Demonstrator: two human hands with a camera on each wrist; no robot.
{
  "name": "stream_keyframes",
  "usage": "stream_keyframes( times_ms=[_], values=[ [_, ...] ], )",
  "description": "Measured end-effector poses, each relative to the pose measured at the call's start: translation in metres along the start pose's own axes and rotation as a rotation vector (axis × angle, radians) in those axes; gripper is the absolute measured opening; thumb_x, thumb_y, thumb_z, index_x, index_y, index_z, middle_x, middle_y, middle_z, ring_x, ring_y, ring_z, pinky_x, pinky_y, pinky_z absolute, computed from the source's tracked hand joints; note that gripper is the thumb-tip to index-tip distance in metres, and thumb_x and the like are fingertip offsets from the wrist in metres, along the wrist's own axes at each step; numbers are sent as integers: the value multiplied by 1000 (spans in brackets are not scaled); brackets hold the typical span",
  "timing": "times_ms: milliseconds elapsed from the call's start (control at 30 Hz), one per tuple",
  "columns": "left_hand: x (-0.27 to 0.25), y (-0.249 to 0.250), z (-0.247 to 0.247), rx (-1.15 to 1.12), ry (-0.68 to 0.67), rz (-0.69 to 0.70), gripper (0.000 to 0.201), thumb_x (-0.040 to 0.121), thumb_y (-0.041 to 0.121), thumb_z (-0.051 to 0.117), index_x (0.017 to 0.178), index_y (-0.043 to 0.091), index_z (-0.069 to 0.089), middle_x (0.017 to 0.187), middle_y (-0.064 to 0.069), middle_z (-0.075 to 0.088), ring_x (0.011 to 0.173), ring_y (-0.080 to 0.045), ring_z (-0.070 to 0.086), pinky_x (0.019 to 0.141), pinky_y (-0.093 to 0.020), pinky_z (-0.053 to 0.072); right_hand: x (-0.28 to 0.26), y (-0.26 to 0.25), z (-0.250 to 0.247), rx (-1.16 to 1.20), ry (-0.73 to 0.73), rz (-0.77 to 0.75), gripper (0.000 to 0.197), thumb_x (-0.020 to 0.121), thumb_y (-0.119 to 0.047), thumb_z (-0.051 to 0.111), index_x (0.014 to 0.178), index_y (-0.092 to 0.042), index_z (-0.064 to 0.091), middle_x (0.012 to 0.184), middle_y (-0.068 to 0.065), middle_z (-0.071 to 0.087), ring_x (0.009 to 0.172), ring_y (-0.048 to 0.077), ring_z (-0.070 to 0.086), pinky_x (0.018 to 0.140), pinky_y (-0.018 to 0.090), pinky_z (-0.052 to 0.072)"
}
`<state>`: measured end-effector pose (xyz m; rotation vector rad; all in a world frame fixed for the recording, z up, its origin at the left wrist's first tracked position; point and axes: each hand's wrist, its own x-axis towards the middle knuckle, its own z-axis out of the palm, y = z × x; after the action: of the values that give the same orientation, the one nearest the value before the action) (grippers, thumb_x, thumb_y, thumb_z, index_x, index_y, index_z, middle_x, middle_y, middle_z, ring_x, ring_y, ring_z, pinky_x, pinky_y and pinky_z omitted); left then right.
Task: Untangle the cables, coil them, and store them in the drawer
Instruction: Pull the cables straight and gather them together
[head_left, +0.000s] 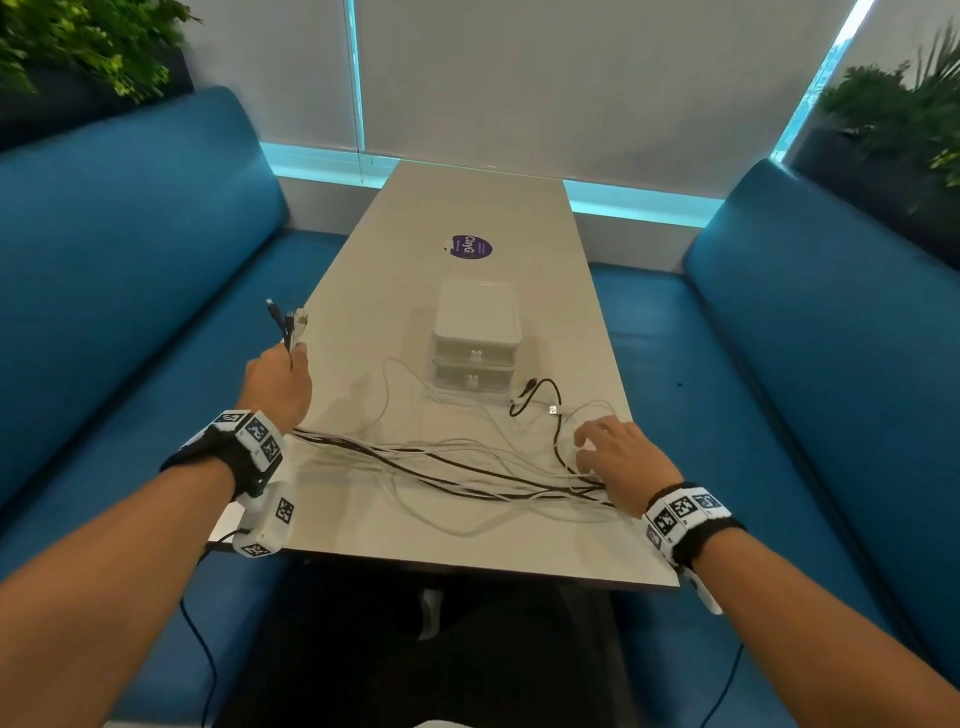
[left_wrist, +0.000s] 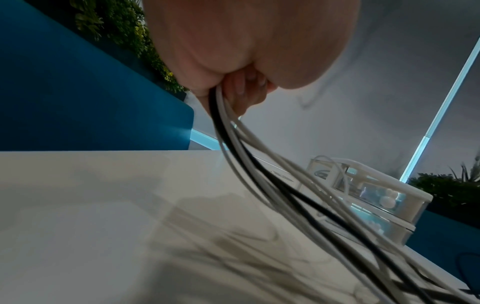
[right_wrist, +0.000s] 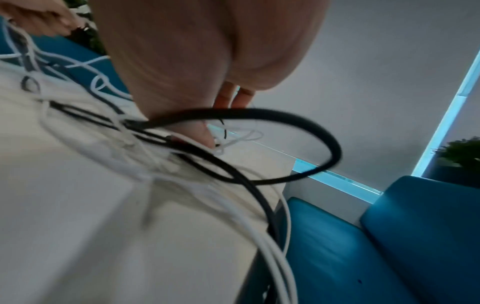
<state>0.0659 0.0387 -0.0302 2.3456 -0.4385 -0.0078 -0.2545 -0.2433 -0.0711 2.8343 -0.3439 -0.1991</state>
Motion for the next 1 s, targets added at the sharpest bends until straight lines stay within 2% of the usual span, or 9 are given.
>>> stream_keyframes(
  times_ms=[100,167,267,433,567,633,700,800,1000],
  values=[
    [0,0,4,14,1,15,48,108,30,30,68,8,45,70,-13,53,70,-30,48,66,-39,34,0,-4,8,220,-51,5,49,78,14,54,111,-23,60,125,-7,46,113,20,53,90,30,51],
    [-1,4,7,22,-3,23,48,108,30,30,68,9,43,70,-12,51,73,-32,48,67,-39,34,2,-6,4,321,-128,43,45,84,8,49,114,-23,59,121,-7,48,104,19,56,88,33,52],
    [-2,9,7,25,-4,36,49,109,29,30,66,9,43,66,-9,49,73,-33,49,66,-39,34,7,-2,-4,257,-160,195,23,96,-22,43,111,-22,60,119,-2,55,101,23,60,83,38,51],
    [3,7,6,-47,35,-9,49,108,32,31,84,-3,55,84,-21,57,82,-37,52,70,-41,38,3,16,0,164,-280,536,41,95,-44,43,118,-16,63,136,8,52,109,28,62,87,42,52],
    [2,7,3,-56,49,-21,46,108,31,31,87,-3,54,86,-20,56,80,-35,51,69,-40,37,-11,29,6,340,-333,714,54,85,-75,41,104,-29,61,110,2,67,92,24,62,80,35,52],
    [2,7,4,-63,49,-19,46,108,31,31,87,-3,54,86,-21,57,80,-36,51,69,-41,38,-14,33,7,372,-375,757,49,92,-65,43,103,-21,60,100,3,64,86,23,61,76,34,51],
    [3,7,5,-73,45,-26,46,108,32,31,88,-3,55,88,-22,58,80,-36,52,69,-41,38,-16,38,10,335,-350,806,26,97,-35,49,102,-13,62,88,2,59,80,23,61,71,33,51],
    [5,8,8,-99,43,-27,47,107,33,31,88,-3,55,89,-24,61,81,-38,55,68,-41,40,-19,41,8,293,-322,845,8,92,-18,54,93,-13,61,79,2,58,73,21,62,63,31,50],
    [1,22,16,-127,42,0,47,108,33,32,83,-1,53,81,-19,59,75,-34,53,67,-40,38,6,35,2,434,-280,536,47,85,-4,53,129,-21,51,119,4,62,106,27,64,86,36,55]
  ],
)
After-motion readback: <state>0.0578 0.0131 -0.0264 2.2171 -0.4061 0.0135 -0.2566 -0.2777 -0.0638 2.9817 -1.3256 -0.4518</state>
